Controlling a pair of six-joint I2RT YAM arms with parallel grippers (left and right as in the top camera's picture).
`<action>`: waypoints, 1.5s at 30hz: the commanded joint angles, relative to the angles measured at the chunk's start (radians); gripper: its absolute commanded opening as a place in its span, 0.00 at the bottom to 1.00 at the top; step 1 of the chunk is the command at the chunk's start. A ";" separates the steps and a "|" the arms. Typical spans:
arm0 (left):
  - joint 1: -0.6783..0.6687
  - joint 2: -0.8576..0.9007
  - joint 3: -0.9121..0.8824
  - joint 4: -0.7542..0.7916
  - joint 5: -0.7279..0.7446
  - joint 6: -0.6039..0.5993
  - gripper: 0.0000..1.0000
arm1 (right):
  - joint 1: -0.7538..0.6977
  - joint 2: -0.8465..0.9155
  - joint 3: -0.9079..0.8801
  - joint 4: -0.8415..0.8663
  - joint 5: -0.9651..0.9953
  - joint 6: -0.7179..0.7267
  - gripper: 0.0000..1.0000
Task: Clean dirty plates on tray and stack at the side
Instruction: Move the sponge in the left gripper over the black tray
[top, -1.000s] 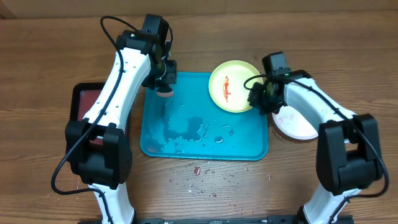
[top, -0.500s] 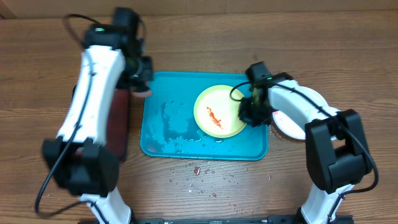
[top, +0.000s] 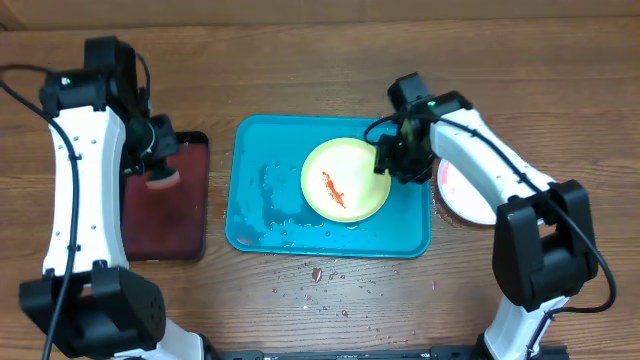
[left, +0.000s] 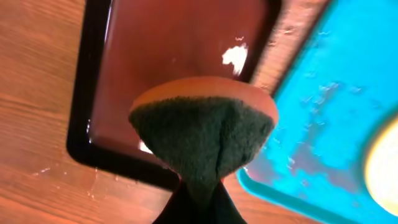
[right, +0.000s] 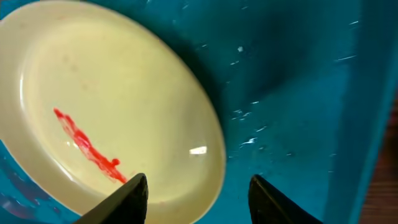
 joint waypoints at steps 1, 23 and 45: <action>0.044 0.015 -0.194 0.143 -0.043 0.047 0.04 | -0.057 -0.023 0.018 -0.021 -0.023 -0.031 0.54; 0.056 0.025 -0.671 0.771 -0.051 0.108 0.04 | -0.110 -0.024 0.018 -0.068 -0.041 -0.122 0.53; 0.056 0.014 -0.590 0.709 0.177 0.094 0.04 | -0.110 -0.023 0.018 -0.075 -0.041 -0.157 0.64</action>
